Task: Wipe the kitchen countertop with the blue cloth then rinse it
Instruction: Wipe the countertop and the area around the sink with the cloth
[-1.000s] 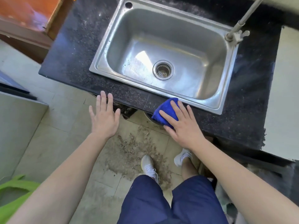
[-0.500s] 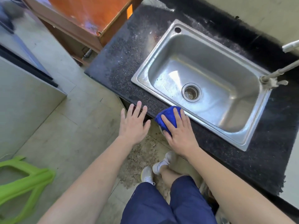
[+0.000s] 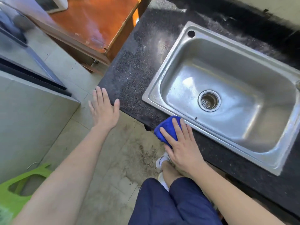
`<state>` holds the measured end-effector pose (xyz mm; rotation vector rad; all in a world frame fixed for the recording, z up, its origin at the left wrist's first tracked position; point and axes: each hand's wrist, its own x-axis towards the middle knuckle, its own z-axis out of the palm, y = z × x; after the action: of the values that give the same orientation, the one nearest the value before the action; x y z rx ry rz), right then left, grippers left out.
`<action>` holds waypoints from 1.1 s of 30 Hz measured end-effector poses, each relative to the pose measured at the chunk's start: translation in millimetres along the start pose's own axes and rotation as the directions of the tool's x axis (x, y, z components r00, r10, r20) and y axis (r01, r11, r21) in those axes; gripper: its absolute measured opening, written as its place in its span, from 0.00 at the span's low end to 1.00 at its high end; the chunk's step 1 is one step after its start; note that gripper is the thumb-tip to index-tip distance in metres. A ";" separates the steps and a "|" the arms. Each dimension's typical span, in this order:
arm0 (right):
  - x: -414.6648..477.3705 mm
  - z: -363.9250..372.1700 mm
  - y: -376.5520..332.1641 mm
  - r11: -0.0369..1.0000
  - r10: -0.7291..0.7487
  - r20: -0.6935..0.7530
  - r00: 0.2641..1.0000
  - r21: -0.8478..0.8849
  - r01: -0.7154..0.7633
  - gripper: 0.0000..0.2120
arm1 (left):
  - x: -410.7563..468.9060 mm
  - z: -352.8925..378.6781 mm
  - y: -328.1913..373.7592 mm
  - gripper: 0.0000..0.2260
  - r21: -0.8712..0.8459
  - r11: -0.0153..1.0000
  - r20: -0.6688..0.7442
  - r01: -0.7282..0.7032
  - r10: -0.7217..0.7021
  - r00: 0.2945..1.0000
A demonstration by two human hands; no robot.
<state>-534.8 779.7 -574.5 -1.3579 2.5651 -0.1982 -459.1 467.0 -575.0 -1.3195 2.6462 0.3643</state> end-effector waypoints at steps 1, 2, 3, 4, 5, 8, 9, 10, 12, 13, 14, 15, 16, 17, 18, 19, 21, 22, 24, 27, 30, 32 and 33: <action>15.3 0.9 -9.6 1.000 -0.014 -0.003 1.000 0.002 0.014 0.29 | 11.6 -5.1 -6.4 0.31 0.015 1.000 0.020 0.013 -0.013 1.000; 30.8 2.2 -19.7 1.000 -0.028 -0.008 1.000 0.007 0.028 0.29 | 19.6 -8.7 -11.4 0.31 0.032 0.999 0.037 0.004 -0.005 0.999; 46.5 3.1 -30.2 0.999 -0.043 -0.013 0.999 0.022 0.043 0.29 | 23.7 -11.8 -14.5 0.31 0.044 0.999 0.052 -0.016 0.014 0.999; 62.9 3.9 -40.8 0.997 -0.062 -0.023 0.998 0.039 0.063 0.30 | 25.0 -13.4 -17.0 0.31 0.043 0.998 0.057 -0.038 0.036 0.998; 79.4 4.8 -50.8 0.995 -0.085 -0.035 0.996 0.050 0.086 0.30 | 24.8 -13.4 -18.8 0.31 0.029 0.998 0.051 -0.057 0.055 0.997; 129.8 6.2 -83.7 0.993 -0.090 -0.051 0.995 0.072 0.094 0.30 | 27.4 -12.6 -25.2 0.30 -0.008 0.996 0.032 -0.085 0.086 0.996; 142.8 6.7 -93.5 0.994 -0.064 -0.045 0.997 0.087 0.068 0.30 | 29.5 -12.8 -28.0 0.30 -0.009 0.996 0.030 -0.094 0.094 0.995; 151.8 7.3 -101.8 0.994 -0.031 -0.032 0.999 0.104 0.034 0.30 | 31.2 -13.1 -31.2 0.29 -0.004 0.994 0.027 -0.108 0.108 0.994; 159.1 8.4 -111.1 0.994 0.010 -0.011 1.000 0.109 -0.008 0.31 | 34.2 -13.5 -38.2 0.28 -0.004 0.990 0.011 -0.142 0.143 0.990; 159.4 9.5 -112.2 0.995 0.010 -0.013 1.000 0.101 -0.009 0.31 | 35.4 -14.5 -41.6 0.28 -0.009 0.987 -0.001 -0.163 0.163 0.987; 158.6 9.9 -111.7 0.995 0.004 -0.017 1.000 0.095 -0.003 0.31 | 36.8 -15.1 -45.4 0.28 -0.010 0.982 -0.011 -0.187 0.187 0.982; 157.0 9.7 -111.2 0.996 0.000 -0.021 1.000 0.090 0.001 0.31 | 38.0 -14.8 -50.2 0.28 -0.007 0.976 -0.021 -0.220 0.220 0.975; 156.2 9.6 -110.7 0.996 -0.001 -0.024 1.000 0.084 0.003 0.31 | 39.9 -13.8 -55.0 0.27 -0.009 0.967 -0.037 -0.257 0.256 0.966; 156.6 9.7 -110.4 0.997 -0.001 -0.026 1.000 0.079 0.003 0.31 | 43.5 -12.6 -59.1 0.26 -0.020 0.956 -0.064 -0.292 0.291 0.955; 157.4 9.6 -110.9 0.997 0.007 -0.027 1.000 0.079 -0.005 0.30 | 48.2 -11.1 -63.0 0.25 -0.040 0.944 -0.097 -0.327 0.322 0.942; 157.3 8.6 -112.6 0.997 0.025 -0.025 0.999 0.079 -0.023 0.29 | 53.6 -10.0 -66.1 0.24 -0.062 0.930 -0.132 -0.363 0.353 0.926; 155.1 6.0 -119.6 0.995 0.072 -0.014 0.997 0.069 -0.071 0.28 | 62.6 -10.6 -71.2 0.24 -0.085 0.897 -0.168 -0.434 0.417 0.893; 154.6 5.9 -124.7 0.992 0.108 -0.008 0.994 0.068 -0.107 0.27 | 69.1 -13.0 -73.5 0.24 -0.084 0.878 -0.155 -0.471 0.456 0.877; 155.1 6.9 -138.5 0.975 0.206 0.016 0.978 0.077 -0.207 0.27 | 83.0 -19.0 -82.6 0.26 -0.050 0.858 -0.050 -0.512 0.510 0.859; 175.3 8.4 -160.1 0.965 0.253 0.026 0.967 0.068 -0.254 0.27 | 102.3 -29.4 -105.2 0.28 0.040 0.861 0.109 -0.507 0.501 0.859; 226.3 8.7 -172.0 0.972 0.221 0.014 0.975 0.081 -0.222 0.27 | 123.4 -44.0 -126.2 0.30 0.095 0.867 0.177 -0.489 0.468 0.866; 259.2 6.2 -175.7 0.972 0.226 0.012 0.974 0.068 -0.226 0.27 | 136.7 -54.9 -137.0 0.31 0.115 0.867 0.185 -0.485 0.461 0.868; 274.9 4.3 -173.8 0.970 0.234 0.010 0.972 0.061 -0.234 0.27 | 144.1 -60.8 -139.9 0.31 0.119 0.869 0.181 -0.481 0.458 0.871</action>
<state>-544.7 454.6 -578.0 -1.0219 2.6652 -0.2309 -435.2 258.5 -573.1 -0.5587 2.7722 0.2836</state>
